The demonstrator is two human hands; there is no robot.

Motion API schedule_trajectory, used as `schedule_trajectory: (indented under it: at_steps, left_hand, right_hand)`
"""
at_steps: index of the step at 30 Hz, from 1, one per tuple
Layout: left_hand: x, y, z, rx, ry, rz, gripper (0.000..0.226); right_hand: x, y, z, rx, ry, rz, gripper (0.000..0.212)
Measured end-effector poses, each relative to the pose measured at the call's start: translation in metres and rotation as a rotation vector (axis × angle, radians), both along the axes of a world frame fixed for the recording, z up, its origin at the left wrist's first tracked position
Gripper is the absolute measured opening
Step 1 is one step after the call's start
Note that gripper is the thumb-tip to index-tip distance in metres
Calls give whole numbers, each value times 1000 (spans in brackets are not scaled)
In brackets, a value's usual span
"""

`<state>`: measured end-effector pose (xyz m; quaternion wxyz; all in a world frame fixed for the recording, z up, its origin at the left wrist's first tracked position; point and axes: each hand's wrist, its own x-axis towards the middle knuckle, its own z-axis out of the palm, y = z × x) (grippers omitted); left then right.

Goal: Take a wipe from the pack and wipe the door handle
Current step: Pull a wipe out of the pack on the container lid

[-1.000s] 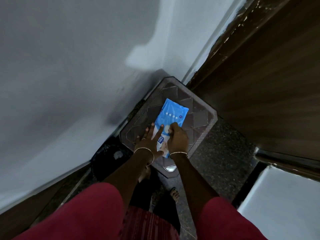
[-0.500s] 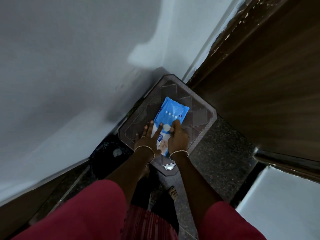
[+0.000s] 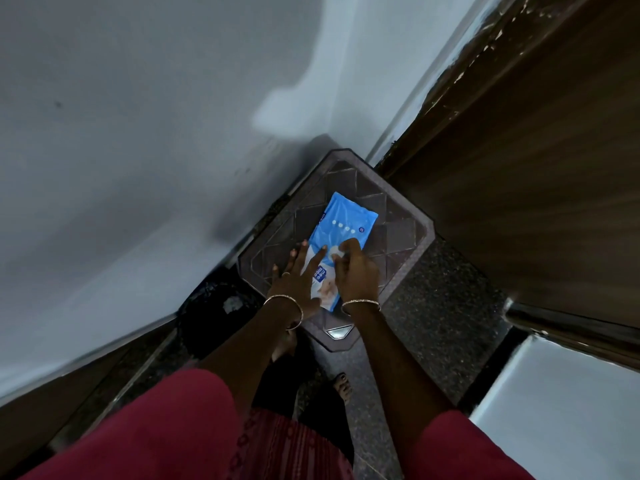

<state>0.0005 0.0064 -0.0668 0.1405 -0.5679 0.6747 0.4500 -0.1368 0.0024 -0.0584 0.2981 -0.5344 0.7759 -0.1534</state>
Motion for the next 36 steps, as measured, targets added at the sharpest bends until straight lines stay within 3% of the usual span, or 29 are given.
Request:
schedule_trajectory:
  at_steps: [3,8,17,22,26,30,36]
  left_hand:
    - [3,2,-1,-23,-9,-25,102]
    - [0,4,-5,-46,-48,-40,102]
    - [0,1,-7,4,-73,-40,104]
    - [-3,0,-6,23,-97,-45,105]
    - [-2,-1,-2,38,-84,-35,105]
    - [-4,-2,-1,49,-107,-48,109]
    - [-5,0,-3,42,-126,-49,113]
  right_hand:
    - [1,-5,2,16,50,6,5]
    - [-3,-3,2,60,56,20,9]
    - [-7,-1,3,53,-175,-248,23]
    - [-7,3,3,3,-217,-343,17]
    - [-5,3,9,-103,-123,-181,22]
    - [-9,-6,5,61,93,42,18]
    - [-16,-7,11,-84,-133,-108,5]
